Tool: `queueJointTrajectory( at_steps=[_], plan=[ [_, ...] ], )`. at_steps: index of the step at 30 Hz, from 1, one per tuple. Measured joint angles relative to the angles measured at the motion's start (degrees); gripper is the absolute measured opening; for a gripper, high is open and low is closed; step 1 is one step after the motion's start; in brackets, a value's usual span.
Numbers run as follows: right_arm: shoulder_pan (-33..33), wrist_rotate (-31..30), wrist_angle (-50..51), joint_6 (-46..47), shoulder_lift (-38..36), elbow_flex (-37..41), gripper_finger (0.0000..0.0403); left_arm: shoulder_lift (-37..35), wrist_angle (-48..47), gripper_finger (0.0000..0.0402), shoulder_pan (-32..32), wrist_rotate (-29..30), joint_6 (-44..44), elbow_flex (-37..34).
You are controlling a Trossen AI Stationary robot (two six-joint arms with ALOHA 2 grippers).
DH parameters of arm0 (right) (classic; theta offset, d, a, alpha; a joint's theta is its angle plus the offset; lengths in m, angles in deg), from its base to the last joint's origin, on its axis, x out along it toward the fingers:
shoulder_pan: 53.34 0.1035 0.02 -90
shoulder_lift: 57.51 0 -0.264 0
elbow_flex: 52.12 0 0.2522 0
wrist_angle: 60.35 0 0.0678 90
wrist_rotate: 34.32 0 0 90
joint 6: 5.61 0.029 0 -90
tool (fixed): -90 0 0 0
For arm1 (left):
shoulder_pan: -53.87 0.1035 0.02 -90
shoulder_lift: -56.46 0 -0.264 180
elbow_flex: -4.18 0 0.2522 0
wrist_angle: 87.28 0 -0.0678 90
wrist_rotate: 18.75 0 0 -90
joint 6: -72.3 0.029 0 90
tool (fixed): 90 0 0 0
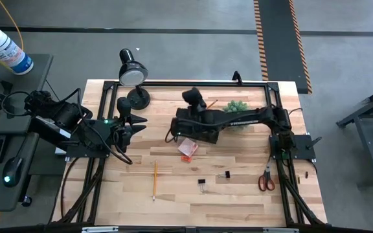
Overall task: Pick and place office supplies into organizer
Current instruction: Put the right orange pencil into the black desk organizer
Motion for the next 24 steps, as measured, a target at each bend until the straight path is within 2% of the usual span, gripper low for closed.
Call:
queueJointTrajectory(
  at_steps=[4, 8, 10, 13, 17, 21, 24],
  plan=[
    [0.0, 4.6, 10.9, 17.5, 0.0, -9.7, 0.0124, 0.0, -0.1, 0.0106, 0.0, 0.0, -0.2, 0.0],
    [-3.3, 15.5, 29.4, 46.3, 0.0, -19.4, 0.0123, 0.0, -0.4, 0.0106, 0.0, 0.0, -0.2, 0.0],
    [-6.1, 21.0, 32.4, 57.2, -0.4, -21.5, 0.0120, 0.0, -0.5, 0.0106, 0.0, 0.0, -0.2, 0.0],
    [-9.8, 30.6, 30.4, 62.4, -3.4, -19.8, 0.0109, 0.0, -0.5, 0.0106, 0.0, 0.0, -0.2, 0.0],
    [-14.4, 34.3, 32.5, 71.2, -5.5, -16.2, 0.0086, 0.0, -0.6, 0.0106, 0.0, 0.0, -0.3, 0.0],
    [-19.7, 45.2, 32.5, 75.4, -6.6, -9.9, 0.0058, 0.0, -0.8, 0.0106, 0.0, 0.0, -0.6, 0.0],
    [-22.3, 48.0, 32.8, 76.5, -6.9, -4.5, 0.0028, 0.0, -0.9, 0.0106, 0.0, 0.0, -0.6, 0.0]
  ],
)
